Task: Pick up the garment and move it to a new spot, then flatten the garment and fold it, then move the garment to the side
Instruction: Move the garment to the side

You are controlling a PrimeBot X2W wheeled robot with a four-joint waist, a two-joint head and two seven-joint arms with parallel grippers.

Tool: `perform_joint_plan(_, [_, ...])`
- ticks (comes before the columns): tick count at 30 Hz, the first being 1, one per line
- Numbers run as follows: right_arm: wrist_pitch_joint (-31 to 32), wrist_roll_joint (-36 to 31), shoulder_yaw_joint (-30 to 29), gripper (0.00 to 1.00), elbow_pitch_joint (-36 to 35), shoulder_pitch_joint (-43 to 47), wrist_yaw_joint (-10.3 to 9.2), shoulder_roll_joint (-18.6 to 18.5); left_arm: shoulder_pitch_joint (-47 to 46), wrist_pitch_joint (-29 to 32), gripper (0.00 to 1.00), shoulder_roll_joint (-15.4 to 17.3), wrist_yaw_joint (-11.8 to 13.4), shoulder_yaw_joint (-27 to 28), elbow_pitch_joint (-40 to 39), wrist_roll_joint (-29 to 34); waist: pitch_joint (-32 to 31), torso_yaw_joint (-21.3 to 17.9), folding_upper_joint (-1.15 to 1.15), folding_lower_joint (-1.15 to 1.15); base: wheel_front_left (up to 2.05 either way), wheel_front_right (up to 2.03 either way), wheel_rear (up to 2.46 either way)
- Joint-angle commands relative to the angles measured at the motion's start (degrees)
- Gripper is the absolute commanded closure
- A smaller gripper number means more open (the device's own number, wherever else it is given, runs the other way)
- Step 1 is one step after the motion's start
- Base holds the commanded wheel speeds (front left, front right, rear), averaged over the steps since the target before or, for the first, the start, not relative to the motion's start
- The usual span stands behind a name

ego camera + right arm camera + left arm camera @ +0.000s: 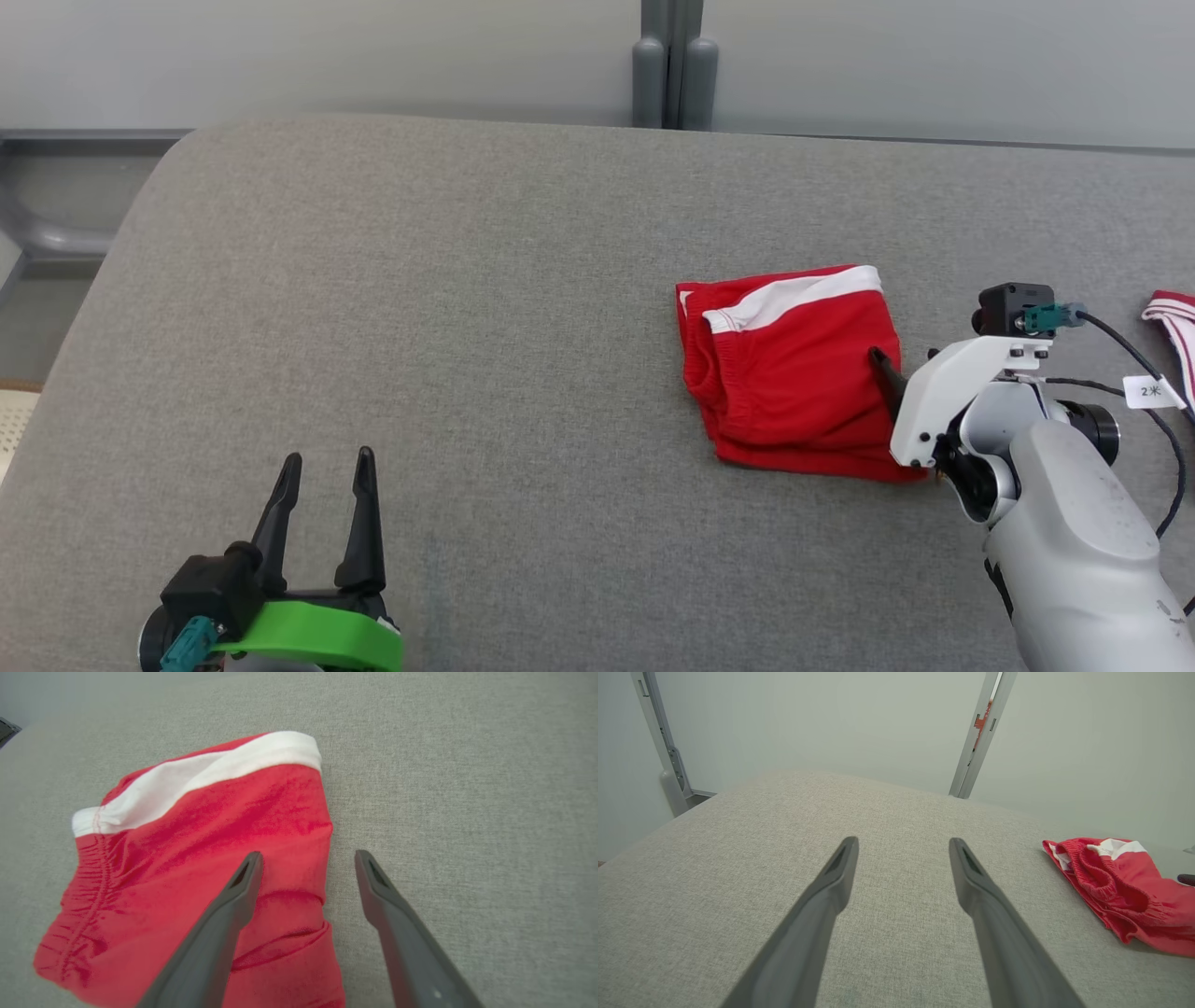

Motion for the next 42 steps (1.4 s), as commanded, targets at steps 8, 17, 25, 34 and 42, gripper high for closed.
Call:
perform_joint_plan(8, [5.27, -4.70, -4.71, 0.00, 11.24, -3.65, 0.00, 1.96, -2.06, 0.01, 0.00, 0.18, -0.15, -0.90, -0.13, -0.59, 3.60, 3.59, 0.00, 0.00, 0.00, 0.00, 0.00])
perform_joint_plan(17, [11.78, -10.09, 6.70, 1.00, 11.59, -5.60, 0.04, -0.03, -2.29, 0.01, 0.00, 0.17, -0.15, -1.33, -0.94, -1.90, 4.33, 2.64, 0.00, 0.00, 0.00, 0.00, 0.00])
perform_joint_plan(25, [16.38, -6.88, 25.62, 1.00, 0.16, -11.46, -0.07, -10.53, -2.67, 0.01, 0.00, 0.17, 0.22, -0.97, -2.62, -3.10, 5.40, -2.12, 0.00, 0.00, 0.00, 0.00, 0.00])
perform_joint_plan(34, [22.01, 1.78, 36.81, 1.00, -12.75, -18.30, -0.06, -20.83, -4.87, 0.01, 0.00, 0.17, 0.36, -0.20, -4.31, -2.03, 8.41, -13.38, 0.00, 0.00, 0.00, 0.00, 0.00])
perform_joint_plan(42, [19.86, 1.45, 37.83, 1.00, -12.83, -21.59, -0.06, -22.87, -8.03, 0.01, 0.00, 0.19, -0.04, -0.38, -4.85, -0.23, 11.47, -21.45, 0.00, 0.00, 0.00, 0.00, 0.00])
